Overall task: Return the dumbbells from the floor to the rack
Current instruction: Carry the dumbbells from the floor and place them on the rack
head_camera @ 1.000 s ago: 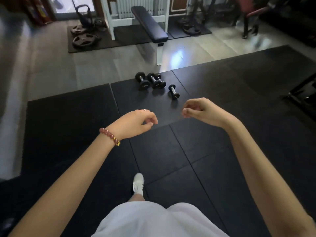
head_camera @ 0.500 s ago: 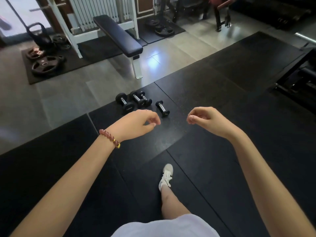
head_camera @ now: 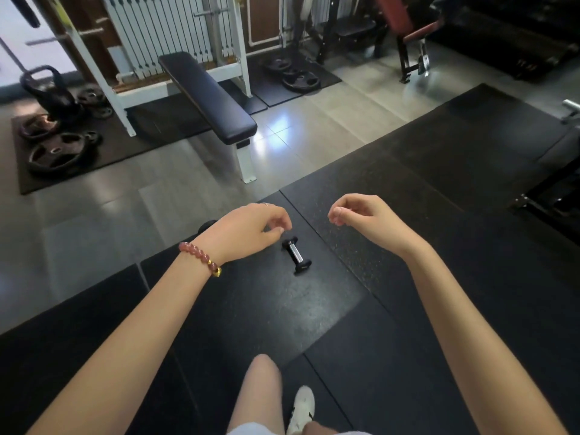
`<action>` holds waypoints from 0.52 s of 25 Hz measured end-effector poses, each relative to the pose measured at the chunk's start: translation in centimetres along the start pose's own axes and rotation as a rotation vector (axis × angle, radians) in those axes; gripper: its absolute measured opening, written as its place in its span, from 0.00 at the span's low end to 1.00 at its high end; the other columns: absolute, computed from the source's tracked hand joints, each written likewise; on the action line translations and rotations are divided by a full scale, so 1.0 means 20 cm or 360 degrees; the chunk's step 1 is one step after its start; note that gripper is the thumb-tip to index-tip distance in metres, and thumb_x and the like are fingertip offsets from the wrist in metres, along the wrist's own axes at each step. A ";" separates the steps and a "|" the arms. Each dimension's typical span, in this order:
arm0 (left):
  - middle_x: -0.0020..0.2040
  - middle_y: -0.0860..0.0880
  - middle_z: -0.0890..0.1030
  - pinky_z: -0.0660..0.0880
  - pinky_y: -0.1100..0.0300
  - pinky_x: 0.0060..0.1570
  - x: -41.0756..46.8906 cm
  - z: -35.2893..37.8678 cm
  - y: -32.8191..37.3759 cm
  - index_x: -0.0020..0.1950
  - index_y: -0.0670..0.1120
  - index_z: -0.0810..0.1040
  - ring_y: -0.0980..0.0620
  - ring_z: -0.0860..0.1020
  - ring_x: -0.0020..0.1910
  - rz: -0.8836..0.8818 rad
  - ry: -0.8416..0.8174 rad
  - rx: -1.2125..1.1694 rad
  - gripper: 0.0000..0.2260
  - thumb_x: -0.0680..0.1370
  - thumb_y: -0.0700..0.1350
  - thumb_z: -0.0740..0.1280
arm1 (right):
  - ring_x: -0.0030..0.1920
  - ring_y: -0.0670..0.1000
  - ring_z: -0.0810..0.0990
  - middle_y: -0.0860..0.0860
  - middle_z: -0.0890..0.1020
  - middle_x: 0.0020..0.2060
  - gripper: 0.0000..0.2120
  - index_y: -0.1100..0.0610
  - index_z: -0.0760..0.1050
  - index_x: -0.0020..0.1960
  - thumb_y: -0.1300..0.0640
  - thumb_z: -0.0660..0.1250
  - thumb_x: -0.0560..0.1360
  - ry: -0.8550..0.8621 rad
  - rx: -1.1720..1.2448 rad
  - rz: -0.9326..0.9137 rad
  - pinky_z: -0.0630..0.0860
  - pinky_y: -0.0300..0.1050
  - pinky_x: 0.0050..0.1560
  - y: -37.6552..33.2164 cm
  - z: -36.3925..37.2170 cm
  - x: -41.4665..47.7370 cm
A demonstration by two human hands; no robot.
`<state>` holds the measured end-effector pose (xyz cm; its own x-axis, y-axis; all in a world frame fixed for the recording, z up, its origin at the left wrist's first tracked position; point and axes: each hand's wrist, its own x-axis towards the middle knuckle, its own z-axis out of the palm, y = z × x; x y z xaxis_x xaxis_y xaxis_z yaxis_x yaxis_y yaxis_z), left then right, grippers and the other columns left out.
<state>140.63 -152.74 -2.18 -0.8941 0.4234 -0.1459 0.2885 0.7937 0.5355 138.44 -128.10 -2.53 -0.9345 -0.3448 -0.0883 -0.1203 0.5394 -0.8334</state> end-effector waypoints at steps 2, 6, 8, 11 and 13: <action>0.51 0.55 0.80 0.75 0.53 0.55 0.25 -0.11 -0.14 0.52 0.55 0.77 0.56 0.78 0.51 -0.0002 0.0005 0.0003 0.09 0.77 0.44 0.61 | 0.42 0.47 0.79 0.54 0.83 0.40 0.08 0.59 0.80 0.45 0.57 0.64 0.77 -0.0008 0.0042 -0.0007 0.76 0.46 0.51 0.01 -0.01 0.31; 0.51 0.54 0.80 0.75 0.52 0.54 0.75 -0.20 -0.44 0.53 0.54 0.77 0.55 0.78 0.50 0.0037 -0.0127 0.0115 0.09 0.77 0.45 0.60 | 0.40 0.45 0.78 0.49 0.81 0.37 0.09 0.61 0.79 0.44 0.57 0.64 0.76 -0.0040 0.0037 0.0045 0.74 0.44 0.49 0.13 0.03 0.90; 0.52 0.54 0.80 0.75 0.54 0.53 0.98 -0.20 -0.58 0.54 0.54 0.77 0.55 0.77 0.49 0.0054 -0.0222 0.0165 0.10 0.77 0.44 0.60 | 0.38 0.44 0.77 0.48 0.80 0.36 0.08 0.60 0.80 0.43 0.58 0.64 0.76 -0.0080 0.0036 0.0129 0.72 0.41 0.47 0.24 0.06 1.17; 0.52 0.54 0.79 0.74 0.56 0.51 1.26 -0.16 -0.80 0.55 0.53 0.77 0.54 0.76 0.48 0.0025 -0.0367 0.0180 0.10 0.78 0.44 0.60 | 0.36 0.42 0.76 0.46 0.80 0.35 0.08 0.60 0.80 0.44 0.58 0.63 0.76 -0.0190 0.0073 0.0296 0.71 0.35 0.43 0.47 0.11 1.50; 0.52 0.54 0.79 0.74 0.55 0.51 1.44 -0.10 -0.93 0.54 0.53 0.77 0.53 0.77 0.49 0.0001 -0.0462 0.0177 0.10 0.78 0.44 0.60 | 0.36 0.43 0.76 0.47 0.80 0.35 0.07 0.60 0.79 0.44 0.59 0.63 0.77 -0.0245 0.0127 0.0410 0.72 0.35 0.44 0.64 0.14 1.68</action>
<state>108.85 -156.19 -14.62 -0.7635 0.5180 -0.3856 0.3390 0.8297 0.4434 106.46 -134.99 -17.70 -0.8684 -0.3203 -0.3786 0.1462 0.5643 -0.8125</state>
